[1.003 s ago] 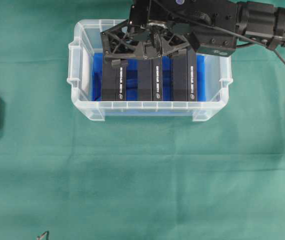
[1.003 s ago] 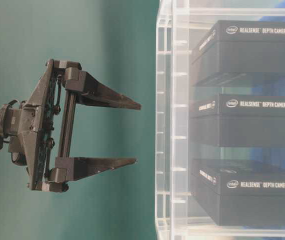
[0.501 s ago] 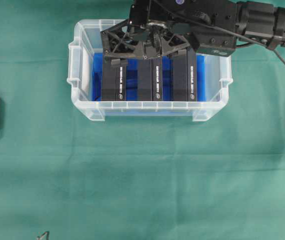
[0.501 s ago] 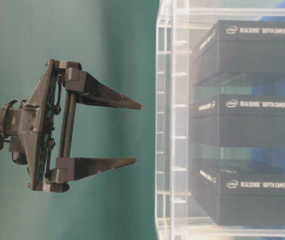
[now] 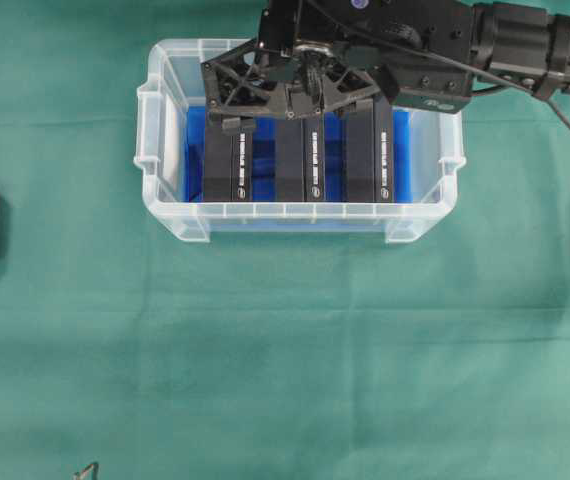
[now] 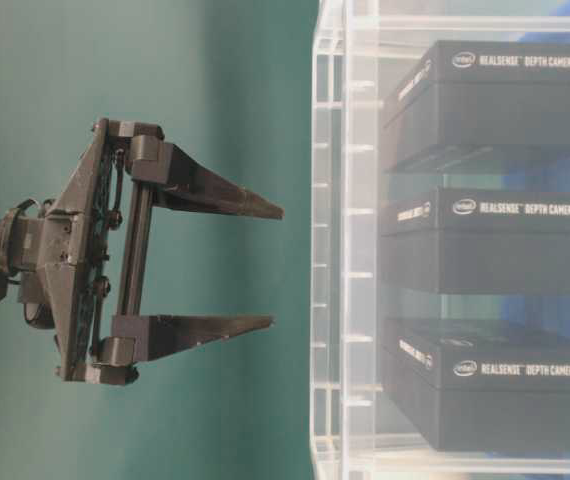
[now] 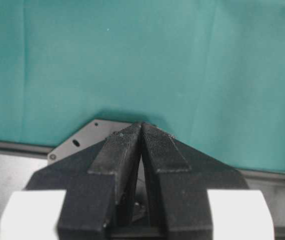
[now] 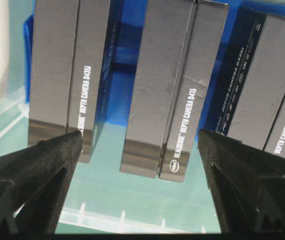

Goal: Take the box out of the case with the right arm.
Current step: 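Move the open right gripper over the middle black box in the case, then lower the right gripper and close it on the middle black box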

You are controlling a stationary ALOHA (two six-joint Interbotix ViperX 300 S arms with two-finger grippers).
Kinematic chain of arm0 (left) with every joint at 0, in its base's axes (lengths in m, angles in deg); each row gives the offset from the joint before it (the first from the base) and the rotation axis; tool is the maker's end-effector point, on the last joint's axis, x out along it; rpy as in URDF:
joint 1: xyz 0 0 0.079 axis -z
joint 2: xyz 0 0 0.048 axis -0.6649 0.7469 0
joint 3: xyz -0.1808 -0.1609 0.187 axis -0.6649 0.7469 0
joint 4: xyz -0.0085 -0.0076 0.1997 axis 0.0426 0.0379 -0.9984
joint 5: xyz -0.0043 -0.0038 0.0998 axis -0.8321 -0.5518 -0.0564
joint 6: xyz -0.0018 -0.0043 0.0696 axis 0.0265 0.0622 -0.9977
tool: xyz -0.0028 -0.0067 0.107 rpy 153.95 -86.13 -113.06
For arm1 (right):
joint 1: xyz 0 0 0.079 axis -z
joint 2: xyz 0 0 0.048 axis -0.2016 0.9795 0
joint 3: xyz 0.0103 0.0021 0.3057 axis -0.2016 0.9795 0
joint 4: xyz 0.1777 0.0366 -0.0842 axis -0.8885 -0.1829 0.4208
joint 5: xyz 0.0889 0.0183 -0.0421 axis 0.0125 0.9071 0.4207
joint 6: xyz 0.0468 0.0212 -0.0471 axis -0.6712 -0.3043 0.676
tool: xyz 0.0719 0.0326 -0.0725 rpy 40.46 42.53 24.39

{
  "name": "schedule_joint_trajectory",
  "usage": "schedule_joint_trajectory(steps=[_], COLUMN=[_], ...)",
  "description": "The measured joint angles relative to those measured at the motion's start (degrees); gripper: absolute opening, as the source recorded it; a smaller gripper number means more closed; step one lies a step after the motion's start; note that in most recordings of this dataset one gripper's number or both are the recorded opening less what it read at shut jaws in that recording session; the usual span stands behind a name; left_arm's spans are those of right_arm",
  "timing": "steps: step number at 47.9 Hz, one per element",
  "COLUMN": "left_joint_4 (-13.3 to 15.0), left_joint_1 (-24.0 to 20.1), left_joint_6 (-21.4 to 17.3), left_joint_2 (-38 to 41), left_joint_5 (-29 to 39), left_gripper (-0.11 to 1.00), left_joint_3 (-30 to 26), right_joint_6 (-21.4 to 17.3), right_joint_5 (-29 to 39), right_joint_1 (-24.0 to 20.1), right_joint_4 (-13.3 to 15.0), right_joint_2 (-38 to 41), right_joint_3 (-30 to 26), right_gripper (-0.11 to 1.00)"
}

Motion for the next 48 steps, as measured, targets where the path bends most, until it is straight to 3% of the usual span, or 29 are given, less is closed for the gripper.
schedule_joint_trajectory(steps=[20, 48], left_joint_4=[0.0, 0.0], left_joint_1=[0.0, 0.0], left_joint_6=[-0.1, -0.1], left_joint_2=[0.0, -0.1], left_joint_5=[0.0, 0.0], left_gripper=[0.00, 0.00], left_joint_3=[0.0, 0.0], right_joint_6=[-0.3, -3.2], right_joint_5=[-1.6, -14.9], right_joint_1=[0.1, 0.4], right_joint_4=[0.1, -0.2], right_joint_2=[0.0, 1.1], right_joint_3=[4.0, 15.9], right_gripper=[0.94, 0.94])
